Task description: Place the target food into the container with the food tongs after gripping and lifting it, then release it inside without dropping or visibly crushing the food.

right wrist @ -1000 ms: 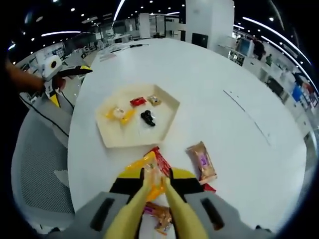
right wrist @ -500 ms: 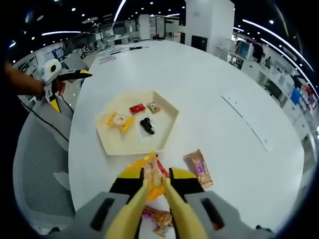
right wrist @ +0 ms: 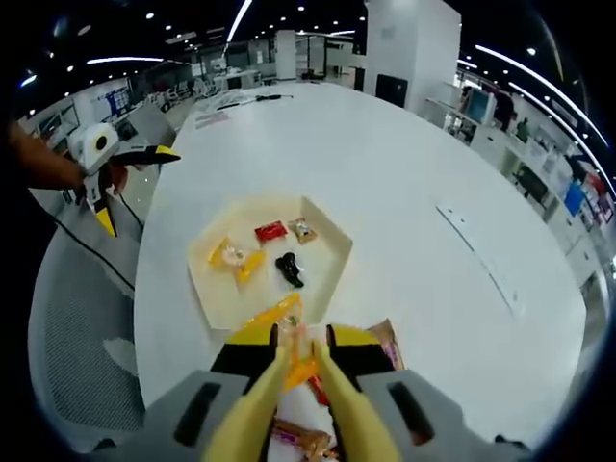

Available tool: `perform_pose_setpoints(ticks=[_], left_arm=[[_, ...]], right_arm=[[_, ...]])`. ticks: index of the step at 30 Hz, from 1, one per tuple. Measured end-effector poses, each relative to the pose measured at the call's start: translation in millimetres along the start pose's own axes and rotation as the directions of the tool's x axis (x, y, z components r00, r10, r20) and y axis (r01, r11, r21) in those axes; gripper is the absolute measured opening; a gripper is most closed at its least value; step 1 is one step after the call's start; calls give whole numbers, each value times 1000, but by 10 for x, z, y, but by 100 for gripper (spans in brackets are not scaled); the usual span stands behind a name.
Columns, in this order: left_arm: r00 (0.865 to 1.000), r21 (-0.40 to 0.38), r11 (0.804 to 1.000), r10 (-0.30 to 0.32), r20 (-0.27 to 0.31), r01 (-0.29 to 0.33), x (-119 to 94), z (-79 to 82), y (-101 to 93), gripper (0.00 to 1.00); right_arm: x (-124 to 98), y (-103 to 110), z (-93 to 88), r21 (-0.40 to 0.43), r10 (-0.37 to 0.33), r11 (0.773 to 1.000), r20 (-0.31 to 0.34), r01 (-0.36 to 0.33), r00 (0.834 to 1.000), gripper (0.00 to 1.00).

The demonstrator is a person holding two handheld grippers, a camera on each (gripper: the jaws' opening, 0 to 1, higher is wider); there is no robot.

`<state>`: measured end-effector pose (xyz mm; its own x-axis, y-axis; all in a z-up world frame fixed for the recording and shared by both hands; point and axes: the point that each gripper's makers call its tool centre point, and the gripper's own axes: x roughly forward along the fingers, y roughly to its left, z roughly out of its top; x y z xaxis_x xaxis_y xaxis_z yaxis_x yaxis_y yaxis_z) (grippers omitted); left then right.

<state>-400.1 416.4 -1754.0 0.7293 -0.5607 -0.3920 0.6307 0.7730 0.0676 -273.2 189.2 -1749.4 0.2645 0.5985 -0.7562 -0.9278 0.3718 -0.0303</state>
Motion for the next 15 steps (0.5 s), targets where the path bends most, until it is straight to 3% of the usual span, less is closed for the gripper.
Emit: perform_pose_setpoints(ticks=[15], left_arm=[[1000,0,1000,-8,6,8,1,8,-10,100]], right_arm=[[192,134,422,-34,24,999,21,-23,999,19]])
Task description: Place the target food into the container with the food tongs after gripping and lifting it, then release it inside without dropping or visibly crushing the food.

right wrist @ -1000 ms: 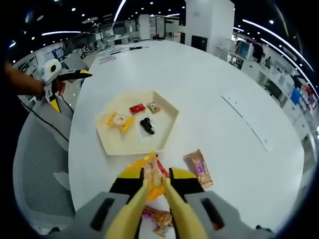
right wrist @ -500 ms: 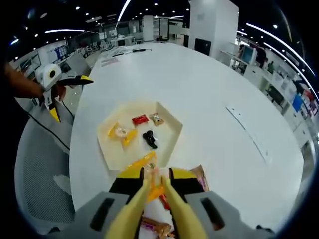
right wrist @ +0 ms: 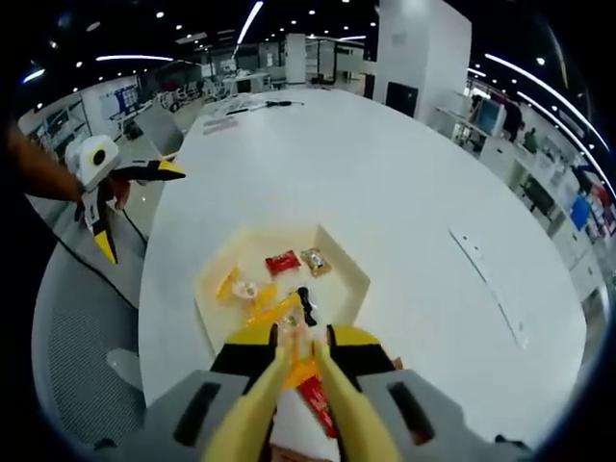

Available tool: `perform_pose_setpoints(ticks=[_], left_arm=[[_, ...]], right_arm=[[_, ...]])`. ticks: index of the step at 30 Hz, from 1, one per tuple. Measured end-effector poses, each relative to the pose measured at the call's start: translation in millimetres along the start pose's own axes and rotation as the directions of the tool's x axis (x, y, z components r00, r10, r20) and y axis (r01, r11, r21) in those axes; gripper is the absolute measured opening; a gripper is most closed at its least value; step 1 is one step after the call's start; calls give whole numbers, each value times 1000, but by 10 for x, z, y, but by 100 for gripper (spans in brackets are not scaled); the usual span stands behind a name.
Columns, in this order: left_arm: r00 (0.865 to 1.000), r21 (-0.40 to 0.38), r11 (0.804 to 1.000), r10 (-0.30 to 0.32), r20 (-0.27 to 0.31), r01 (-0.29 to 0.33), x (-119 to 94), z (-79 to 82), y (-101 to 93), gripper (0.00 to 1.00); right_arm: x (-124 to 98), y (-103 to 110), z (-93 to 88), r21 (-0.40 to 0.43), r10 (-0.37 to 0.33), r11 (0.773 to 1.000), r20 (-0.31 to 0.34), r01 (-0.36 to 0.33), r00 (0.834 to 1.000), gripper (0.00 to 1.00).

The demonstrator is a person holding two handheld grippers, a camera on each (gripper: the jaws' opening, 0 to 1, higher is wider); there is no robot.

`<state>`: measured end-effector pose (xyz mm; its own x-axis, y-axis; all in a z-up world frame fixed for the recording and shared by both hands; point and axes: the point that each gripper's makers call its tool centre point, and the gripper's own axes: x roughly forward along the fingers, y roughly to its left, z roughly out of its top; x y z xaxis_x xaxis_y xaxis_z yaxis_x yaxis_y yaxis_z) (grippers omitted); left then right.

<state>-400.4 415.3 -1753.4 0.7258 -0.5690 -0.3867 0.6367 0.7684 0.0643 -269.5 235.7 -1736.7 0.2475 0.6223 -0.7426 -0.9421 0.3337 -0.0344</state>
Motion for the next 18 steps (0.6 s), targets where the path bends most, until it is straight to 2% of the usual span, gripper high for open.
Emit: perform_pose_setpoints(ticks=[18], left_arm=[[1000,-8,1000,15,19,-15,-17,35,33,100]], right_arm=[[90,104,196,-22,23,1000,11,-23,1000,23]])
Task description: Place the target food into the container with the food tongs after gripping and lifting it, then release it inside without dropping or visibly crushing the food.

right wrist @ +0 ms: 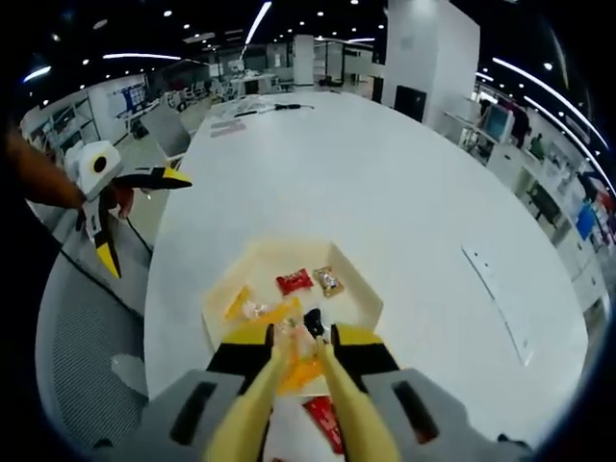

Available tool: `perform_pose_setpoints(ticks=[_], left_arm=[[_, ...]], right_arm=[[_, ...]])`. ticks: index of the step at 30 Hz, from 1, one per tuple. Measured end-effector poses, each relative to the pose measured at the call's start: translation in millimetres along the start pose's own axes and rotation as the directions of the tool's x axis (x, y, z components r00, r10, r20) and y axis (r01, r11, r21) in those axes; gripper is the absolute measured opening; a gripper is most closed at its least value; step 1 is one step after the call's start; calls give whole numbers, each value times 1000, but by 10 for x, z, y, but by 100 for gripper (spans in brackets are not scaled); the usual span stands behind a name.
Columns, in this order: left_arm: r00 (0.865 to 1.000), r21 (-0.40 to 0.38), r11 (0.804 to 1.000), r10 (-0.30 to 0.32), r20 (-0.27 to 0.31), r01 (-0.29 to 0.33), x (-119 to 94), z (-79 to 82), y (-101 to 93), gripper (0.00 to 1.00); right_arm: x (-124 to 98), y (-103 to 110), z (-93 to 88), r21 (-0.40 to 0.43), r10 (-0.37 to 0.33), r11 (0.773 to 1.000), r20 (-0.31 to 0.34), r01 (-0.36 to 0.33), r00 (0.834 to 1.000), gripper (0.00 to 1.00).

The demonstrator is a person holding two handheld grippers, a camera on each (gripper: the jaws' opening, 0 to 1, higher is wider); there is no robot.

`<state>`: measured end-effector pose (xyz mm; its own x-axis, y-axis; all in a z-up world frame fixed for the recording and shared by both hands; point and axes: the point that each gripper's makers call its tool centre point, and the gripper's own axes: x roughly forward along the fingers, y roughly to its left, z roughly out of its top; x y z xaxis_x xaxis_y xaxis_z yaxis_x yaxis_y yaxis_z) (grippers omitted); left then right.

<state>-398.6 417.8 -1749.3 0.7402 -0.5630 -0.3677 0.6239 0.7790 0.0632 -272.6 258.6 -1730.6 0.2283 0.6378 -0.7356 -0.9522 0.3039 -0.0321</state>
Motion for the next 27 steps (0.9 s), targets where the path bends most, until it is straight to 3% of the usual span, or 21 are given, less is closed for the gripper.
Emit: perform_pose_setpoints(ticks=[19,24,27], left_arm=[[1000,-12,1000,-3,-8,2,2,-13,-12,100],[1000,-3,1000,-14,-7,14,14,-6,-41,100],[1000,5,1000,9,0,-9,-1,12,4,100]], right_arm=[[-49,83,164,-6,26,1000,68,-25,997,25],[-86,74,189,-40,21,999,73,-18,997,26],[-110,85,203,-45,33,999,81,-29,996,26]])
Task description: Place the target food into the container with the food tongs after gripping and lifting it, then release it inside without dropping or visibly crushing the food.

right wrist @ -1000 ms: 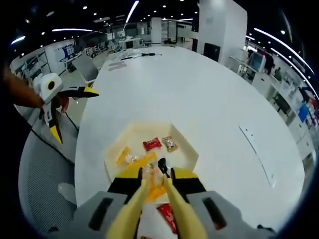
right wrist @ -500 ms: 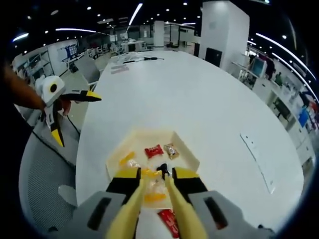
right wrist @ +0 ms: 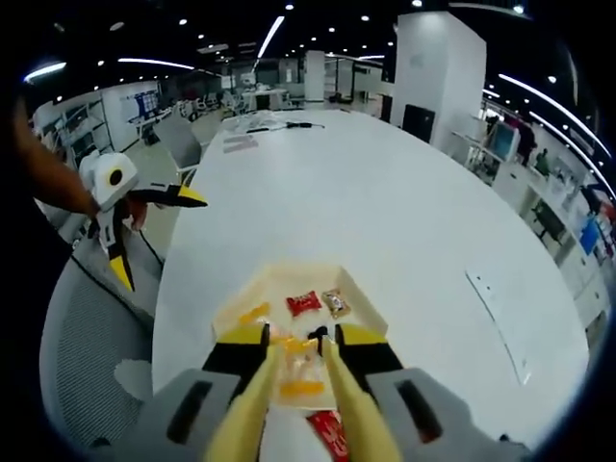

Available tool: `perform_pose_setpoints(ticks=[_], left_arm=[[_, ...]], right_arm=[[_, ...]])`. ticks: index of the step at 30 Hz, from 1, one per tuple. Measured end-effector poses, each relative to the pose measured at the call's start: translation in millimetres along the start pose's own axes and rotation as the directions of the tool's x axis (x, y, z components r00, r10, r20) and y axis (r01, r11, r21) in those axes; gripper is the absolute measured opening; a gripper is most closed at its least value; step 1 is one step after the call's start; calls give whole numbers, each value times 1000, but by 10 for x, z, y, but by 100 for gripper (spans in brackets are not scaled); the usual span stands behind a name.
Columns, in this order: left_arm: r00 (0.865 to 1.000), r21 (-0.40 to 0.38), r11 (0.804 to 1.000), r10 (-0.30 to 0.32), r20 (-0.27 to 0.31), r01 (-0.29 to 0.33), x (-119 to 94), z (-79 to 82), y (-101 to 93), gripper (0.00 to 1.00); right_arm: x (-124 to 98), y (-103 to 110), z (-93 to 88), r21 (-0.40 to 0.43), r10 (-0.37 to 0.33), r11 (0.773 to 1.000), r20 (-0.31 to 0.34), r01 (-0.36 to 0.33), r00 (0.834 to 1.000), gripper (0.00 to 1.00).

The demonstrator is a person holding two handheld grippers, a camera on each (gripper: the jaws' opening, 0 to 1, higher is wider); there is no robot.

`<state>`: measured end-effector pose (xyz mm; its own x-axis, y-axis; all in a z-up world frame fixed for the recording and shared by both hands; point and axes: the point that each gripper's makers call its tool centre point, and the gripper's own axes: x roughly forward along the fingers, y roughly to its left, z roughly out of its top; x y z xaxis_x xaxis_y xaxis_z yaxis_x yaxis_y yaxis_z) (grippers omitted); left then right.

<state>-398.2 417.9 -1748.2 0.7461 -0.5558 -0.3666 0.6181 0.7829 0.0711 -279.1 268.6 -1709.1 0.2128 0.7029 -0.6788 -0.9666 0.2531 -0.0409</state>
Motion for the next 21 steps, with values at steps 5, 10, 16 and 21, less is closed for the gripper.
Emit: perform_pose_setpoints(ticks=[5,10,16,21], left_arm=[[1000,-12,1000,0,3,0,1,-3,14,100],[1000,-4,1000,-10,-4,10,7,-14,-9,100],[1000,-2,1000,-17,-7,17,6,-13,-25,100],[1000,1,1000,-21,-8,21,10,-17,-34,100]], right_arm=[[-11,3,-43,-21,1,1000,-18,-1,1000,27],[-100,-21,-58,-18,-9,1000,-9,9,1000,27],[-211,-90,-132,-18,-29,999,-12,29,1000,27],[-295,-122,-218,-13,-44,999,-19,44,999,28]])
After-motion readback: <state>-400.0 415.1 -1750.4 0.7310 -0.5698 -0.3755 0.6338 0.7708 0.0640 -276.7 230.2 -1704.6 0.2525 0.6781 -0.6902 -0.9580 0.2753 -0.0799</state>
